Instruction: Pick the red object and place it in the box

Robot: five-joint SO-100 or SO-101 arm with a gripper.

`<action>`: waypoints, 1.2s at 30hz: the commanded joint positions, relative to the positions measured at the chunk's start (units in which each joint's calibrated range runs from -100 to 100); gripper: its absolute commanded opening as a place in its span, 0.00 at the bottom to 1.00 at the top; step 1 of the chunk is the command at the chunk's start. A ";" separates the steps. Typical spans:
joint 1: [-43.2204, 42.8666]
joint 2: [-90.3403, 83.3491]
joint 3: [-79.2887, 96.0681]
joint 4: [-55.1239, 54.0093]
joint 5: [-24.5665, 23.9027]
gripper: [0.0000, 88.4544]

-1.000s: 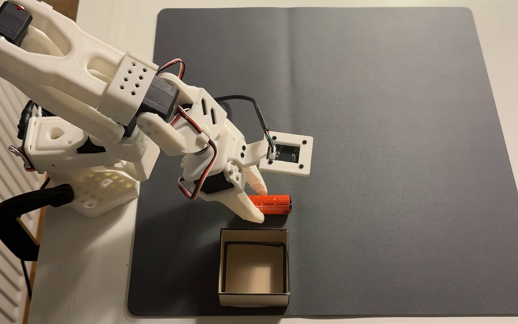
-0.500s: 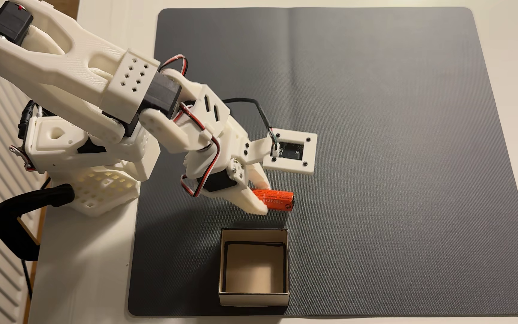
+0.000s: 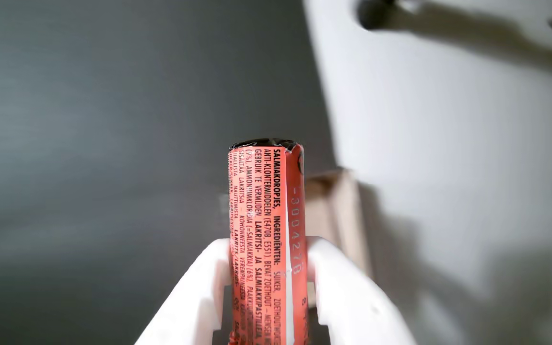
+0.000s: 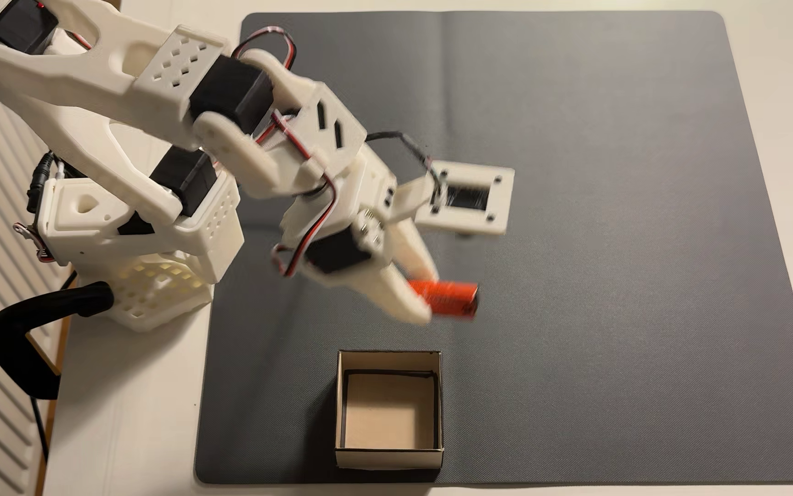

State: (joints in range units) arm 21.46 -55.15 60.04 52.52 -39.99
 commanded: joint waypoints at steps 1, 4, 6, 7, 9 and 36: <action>4.83 -0.63 0.05 -1.91 1.96 0.01; 6.53 -0.71 3.05 -4.27 1.96 0.01; 6.76 -0.71 5.04 -6.11 2.02 0.01; 6.83 -0.71 5.95 -6.89 2.02 0.01; 6.83 -0.71 7.49 -8.20 1.96 0.01; 4.97 -0.71 8.22 -8.90 0.61 0.21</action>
State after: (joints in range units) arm 26.65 -55.15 69.25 44.09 -38.42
